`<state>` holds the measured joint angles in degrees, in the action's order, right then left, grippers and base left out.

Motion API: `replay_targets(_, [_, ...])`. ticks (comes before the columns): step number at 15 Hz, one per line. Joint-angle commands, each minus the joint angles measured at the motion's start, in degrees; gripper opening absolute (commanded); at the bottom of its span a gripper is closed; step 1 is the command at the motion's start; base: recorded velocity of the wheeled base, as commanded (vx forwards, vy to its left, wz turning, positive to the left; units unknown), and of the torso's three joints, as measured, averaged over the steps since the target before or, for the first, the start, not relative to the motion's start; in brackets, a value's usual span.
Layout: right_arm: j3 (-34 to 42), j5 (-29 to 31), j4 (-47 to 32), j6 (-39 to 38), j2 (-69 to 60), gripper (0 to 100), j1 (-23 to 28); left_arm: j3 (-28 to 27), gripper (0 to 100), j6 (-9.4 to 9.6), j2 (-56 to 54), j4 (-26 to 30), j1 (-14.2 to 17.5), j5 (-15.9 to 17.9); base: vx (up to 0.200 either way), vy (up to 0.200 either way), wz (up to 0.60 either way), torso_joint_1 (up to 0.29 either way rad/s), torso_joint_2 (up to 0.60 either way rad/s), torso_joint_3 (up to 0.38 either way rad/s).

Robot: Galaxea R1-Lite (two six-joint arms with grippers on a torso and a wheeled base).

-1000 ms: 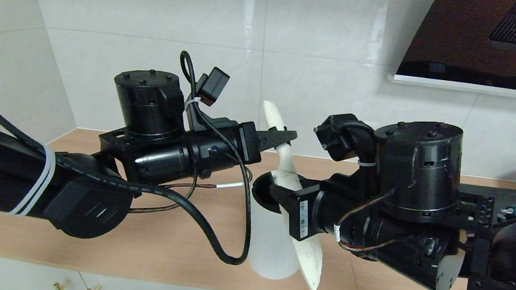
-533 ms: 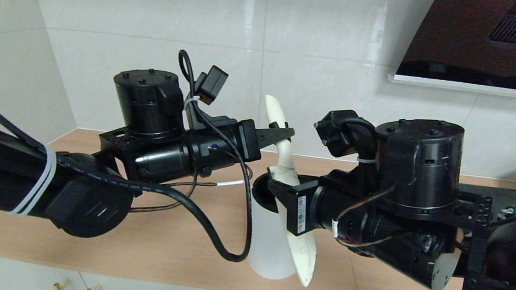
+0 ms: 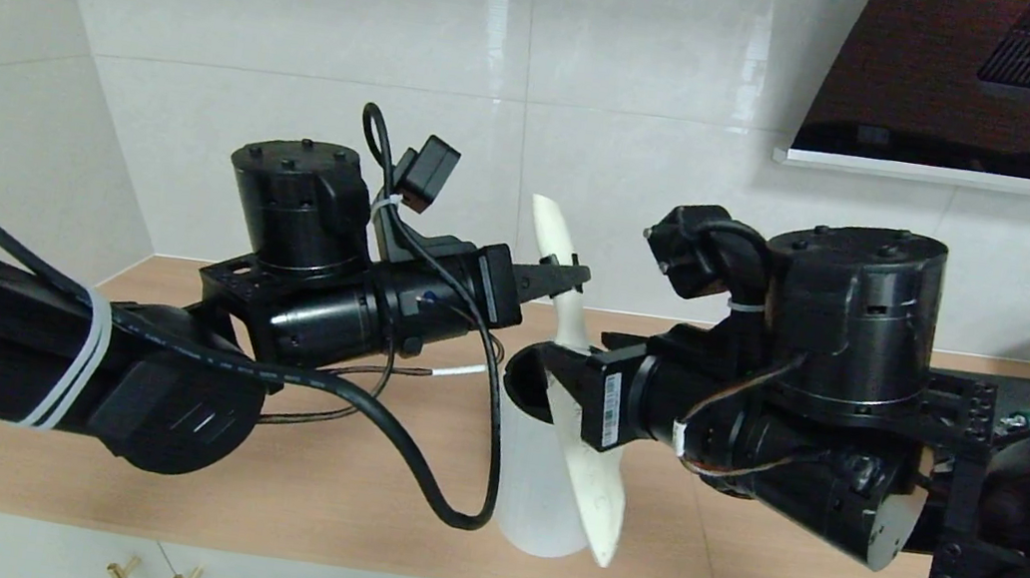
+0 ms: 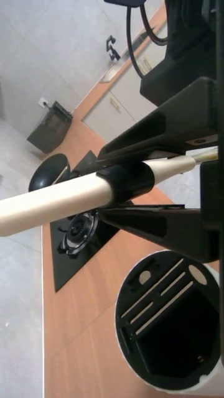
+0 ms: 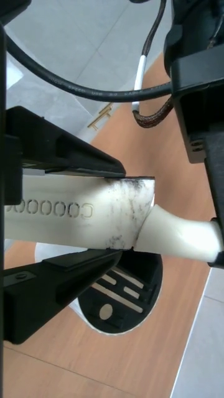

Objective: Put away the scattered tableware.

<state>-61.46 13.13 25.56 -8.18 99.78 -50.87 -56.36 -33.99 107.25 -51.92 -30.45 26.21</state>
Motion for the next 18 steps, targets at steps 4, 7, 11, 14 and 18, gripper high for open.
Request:
replay_targets(4, [0.12, -0.12, -0.51, 0.01, -0.11, 100, 0.07, -0.07, 0, -0.11, -0.38, -0.64, 0.04, -0.28, 0.000, 0.000, 0.00, 0.000, 0.00, 0.000])
replay_targets(7, [0.38, 0.93, 0.36, 0.09, -0.73, 100, 0.25, 0.02, 0, -0.11, -2.22, -2.48, 0.13, -0.72, 0.000, 0.000, 0.00, 0.000, 0.00, 0.000])
replay_targets(11, [2.84, 2.34, 2.30, 2.73, -5.21, 100, 3.23, 0.02, 0, 2.08, -6.27, -3.98, 3.73, -1.16, 0.000, 0.000, 0.00, 0.000, 0.00, 0.000])
replay_targets(14, [4.34, 2.43, 3.18, 5.63, -7.67, 100, 5.96, -0.07, 0, 7.18, -7.41, -5.65, 7.51, -1.42, 0.000, 0.000, 0.00, 0.000, 0.00, 0.000])
replay_targets(18, [4.25, 2.43, 3.18, 5.63, -8.02, 100, 7.37, -1.04, 0, 10.08, -2.75, -17.60, 7.86, -1.16, 0.000, 0.000, 0.00, 0.000, 0.00, 0.000])
